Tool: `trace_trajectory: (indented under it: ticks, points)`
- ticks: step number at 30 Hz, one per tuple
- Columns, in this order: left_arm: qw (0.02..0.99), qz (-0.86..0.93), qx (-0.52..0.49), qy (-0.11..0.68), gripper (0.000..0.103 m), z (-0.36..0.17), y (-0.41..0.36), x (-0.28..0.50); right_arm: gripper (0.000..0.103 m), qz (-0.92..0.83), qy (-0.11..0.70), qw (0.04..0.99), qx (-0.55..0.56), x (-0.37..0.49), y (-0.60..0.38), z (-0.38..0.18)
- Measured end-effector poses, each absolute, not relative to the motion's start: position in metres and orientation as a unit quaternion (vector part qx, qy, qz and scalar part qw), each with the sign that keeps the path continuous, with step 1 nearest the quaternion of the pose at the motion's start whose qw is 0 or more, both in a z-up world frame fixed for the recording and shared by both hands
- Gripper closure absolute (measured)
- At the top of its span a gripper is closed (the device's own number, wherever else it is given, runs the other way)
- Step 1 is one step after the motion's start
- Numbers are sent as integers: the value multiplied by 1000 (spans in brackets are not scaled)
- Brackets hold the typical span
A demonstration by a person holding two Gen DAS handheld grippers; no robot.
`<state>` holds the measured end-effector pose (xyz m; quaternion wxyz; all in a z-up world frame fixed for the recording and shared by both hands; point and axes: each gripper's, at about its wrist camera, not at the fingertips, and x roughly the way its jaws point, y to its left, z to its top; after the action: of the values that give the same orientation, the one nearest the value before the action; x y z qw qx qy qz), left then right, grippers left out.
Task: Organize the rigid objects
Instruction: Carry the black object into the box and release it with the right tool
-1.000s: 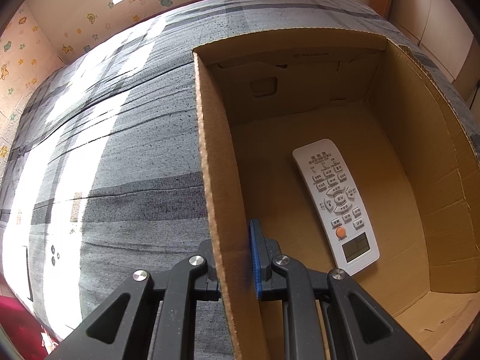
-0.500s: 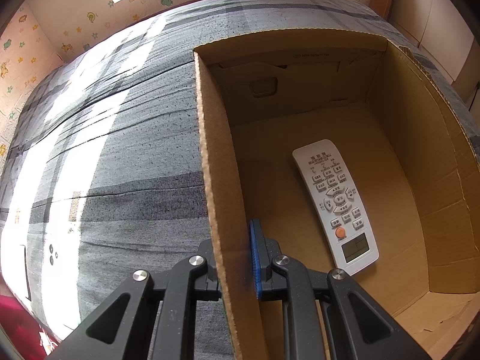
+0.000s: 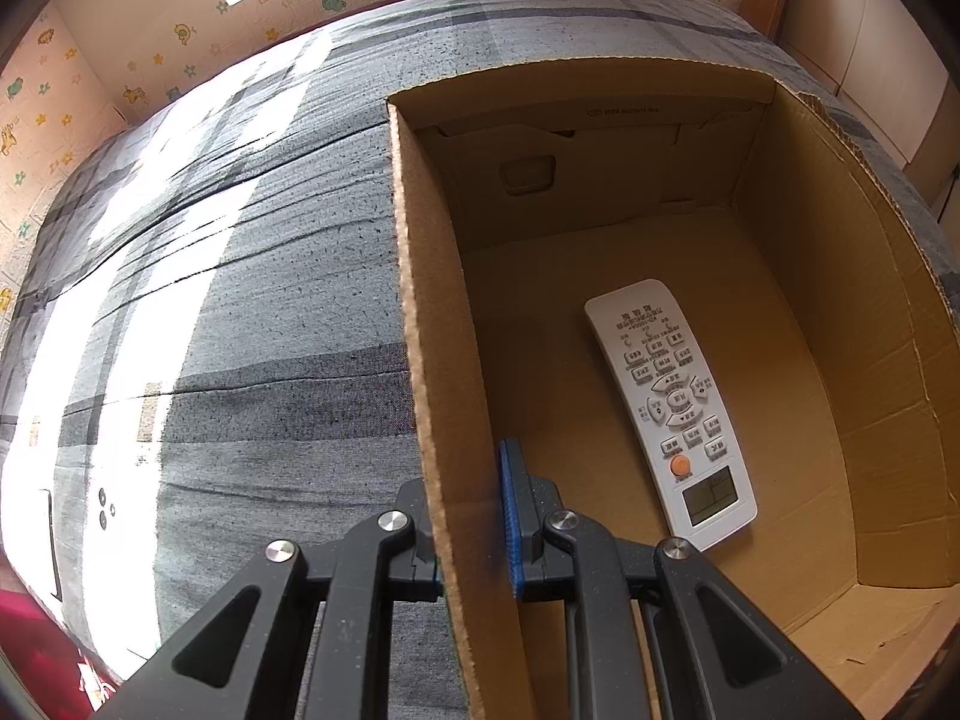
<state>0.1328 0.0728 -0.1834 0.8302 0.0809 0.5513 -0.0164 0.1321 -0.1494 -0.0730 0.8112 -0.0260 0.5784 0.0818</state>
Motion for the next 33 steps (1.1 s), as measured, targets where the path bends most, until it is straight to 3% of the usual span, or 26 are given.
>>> trace_trajectory:
  ticks: [20,33]
  points:
    - [830,-17,79,552,88,-183,75,133,51,122,589,797,-54,172,-67,-87]
    - [830,-16,79,552,88,-182,74,133,51,102,623,772,-73,204,-24,-141]
